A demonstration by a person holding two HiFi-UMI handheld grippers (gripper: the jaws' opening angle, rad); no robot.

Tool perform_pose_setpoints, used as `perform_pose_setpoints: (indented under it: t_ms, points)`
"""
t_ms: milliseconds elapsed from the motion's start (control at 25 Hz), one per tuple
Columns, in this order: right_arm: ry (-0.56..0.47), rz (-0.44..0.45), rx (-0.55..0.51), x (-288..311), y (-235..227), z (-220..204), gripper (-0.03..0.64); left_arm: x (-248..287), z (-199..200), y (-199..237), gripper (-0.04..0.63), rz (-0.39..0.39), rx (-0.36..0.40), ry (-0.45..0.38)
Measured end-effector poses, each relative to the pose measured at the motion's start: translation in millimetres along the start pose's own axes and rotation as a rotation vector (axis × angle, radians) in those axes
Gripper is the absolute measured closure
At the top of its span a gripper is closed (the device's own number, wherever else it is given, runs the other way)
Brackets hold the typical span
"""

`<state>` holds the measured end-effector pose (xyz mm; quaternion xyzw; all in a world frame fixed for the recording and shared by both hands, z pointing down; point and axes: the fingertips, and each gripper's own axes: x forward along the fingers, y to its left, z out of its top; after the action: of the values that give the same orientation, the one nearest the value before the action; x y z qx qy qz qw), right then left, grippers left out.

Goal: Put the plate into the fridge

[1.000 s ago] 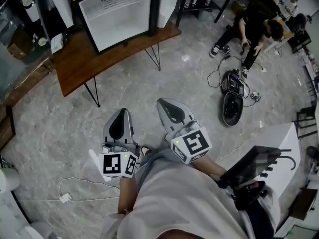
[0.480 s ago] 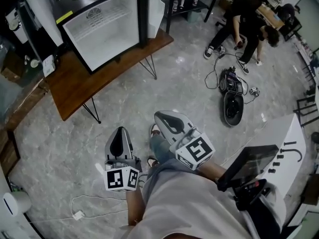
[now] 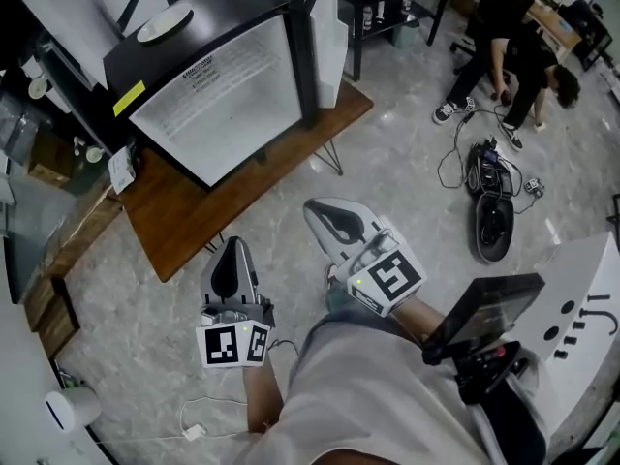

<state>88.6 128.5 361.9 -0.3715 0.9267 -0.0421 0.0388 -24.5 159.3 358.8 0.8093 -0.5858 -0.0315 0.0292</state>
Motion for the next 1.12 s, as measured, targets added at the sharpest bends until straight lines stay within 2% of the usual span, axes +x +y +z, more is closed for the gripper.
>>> perform_pose_setpoints:
  t_ms: [200,400,520,680,880,1120]
  points:
    - [-0.034,0.001,-0.003,41.7,-67.8,13.3,0.598,77.7,16.4,6.8,0.577,-0.022,0.049,-0.046]
    - [-0.097,0.045,-0.095,67.8,-101.7,38.9,0.598,114.5,39.2,9.5,0.577,-0.069,0.132,-0.076]
    - [-0.138,0.078,-0.131,92.5,-112.6,60.9,0.598,130.7,54.7,26.9,0.577,-0.115,0.152,-0.084]
    - [-0.204,0.127,-0.193,128.2,-113.0,87.0,0.598,144.4,65.5,56.8,0.577,-0.136,0.204,-0.076]
    - [-0.254,0.18,-0.232,199.2,-112.3,118.2,0.598,173.6,100.2,108.0,0.577,-0.187,0.237,-0.106]
    - [-0.27,0.155,-0.36,301.2,-109.8,156.9,0.598,211.7,179.5,196.0,0.577,-0.259,0.346,-0.184]
